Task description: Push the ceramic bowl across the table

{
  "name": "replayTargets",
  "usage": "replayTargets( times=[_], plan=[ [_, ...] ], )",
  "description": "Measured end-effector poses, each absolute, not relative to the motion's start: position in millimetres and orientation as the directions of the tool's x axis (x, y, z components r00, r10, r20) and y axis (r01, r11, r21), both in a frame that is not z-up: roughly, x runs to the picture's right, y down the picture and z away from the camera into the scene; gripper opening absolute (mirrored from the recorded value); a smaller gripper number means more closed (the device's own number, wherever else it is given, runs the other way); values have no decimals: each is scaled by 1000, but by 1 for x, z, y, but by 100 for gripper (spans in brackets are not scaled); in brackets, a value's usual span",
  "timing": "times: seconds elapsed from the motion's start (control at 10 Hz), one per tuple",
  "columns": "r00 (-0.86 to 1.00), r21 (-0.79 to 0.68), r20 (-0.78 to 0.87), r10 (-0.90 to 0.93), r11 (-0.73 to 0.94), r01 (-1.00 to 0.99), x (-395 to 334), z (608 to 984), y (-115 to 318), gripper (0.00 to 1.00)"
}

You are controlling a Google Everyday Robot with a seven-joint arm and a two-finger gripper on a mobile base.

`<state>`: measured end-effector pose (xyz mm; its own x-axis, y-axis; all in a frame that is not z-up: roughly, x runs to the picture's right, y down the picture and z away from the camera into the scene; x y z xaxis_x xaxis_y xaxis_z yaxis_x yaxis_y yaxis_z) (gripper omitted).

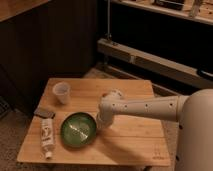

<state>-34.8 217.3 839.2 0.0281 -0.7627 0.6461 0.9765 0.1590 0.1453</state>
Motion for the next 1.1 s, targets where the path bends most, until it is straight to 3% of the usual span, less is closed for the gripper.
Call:
replayTargets(
  times=[1.1],
  plan=[
    [-13, 169, 640, -768, 124, 978, -61, 840, 215, 0]
  ],
)
